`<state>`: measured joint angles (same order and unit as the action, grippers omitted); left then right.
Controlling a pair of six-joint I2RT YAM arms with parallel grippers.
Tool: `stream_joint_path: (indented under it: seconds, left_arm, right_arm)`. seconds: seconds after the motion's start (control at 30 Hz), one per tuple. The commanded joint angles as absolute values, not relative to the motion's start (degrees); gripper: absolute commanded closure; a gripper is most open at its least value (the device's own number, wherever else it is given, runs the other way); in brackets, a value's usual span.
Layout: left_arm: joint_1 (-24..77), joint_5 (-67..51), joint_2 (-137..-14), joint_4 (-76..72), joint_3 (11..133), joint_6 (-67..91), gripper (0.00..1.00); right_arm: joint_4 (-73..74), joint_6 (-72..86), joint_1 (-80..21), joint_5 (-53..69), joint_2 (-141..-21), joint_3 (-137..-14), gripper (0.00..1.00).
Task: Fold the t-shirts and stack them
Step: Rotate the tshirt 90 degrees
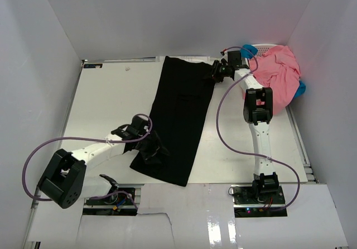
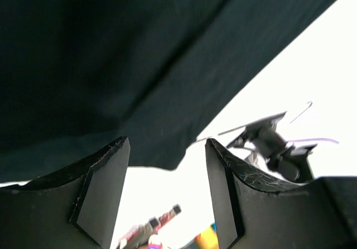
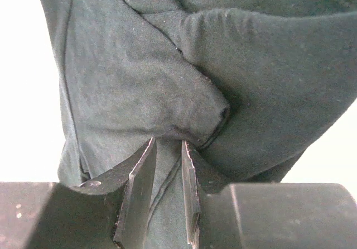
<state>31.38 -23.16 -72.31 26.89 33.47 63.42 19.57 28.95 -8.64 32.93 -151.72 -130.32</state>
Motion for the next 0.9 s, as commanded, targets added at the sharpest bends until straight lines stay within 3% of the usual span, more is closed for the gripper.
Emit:
stream_joint_path:
  seconds: [0.0,0.13,0.37,0.47,0.7,0.87]
  left_arm:
    - [36.29,-25.22,-70.84,25.93,33.49,70.22,0.33]
    - [38.67,-23.74,-71.89,26.27,35.94,70.49,0.33]
    - [34.72,-8.44,-82.77,38.48,69.71,52.76,0.32]
    - [31.12,-9.05,-89.97,38.94,82.91,44.23,0.32]
    - [24.26,-15.11,-107.71,33.22,106.47,28.32,0.32]
    - [20.92,-20.56,-121.71,33.05,118.55,23.03,0.32]
  right_arm:
    - [16.88,31.37,-9.05,34.72,-154.25,-133.24,0.68]
    - [14.59,32.17,-9.23,36.29,-154.16,-132.72,0.68]
    - [12.83,27.52,-9.14,35.86,-144.86,-126.22,0.68]
    - [11.78,25.49,-9.23,36.65,-138.01,-123.24,0.67]
    - [6.94,22.85,-9.49,33.06,-116.75,-99.88,0.64]
    - [11.94,20.66,-9.84,26.21,-114.08,-95.36,0.64]
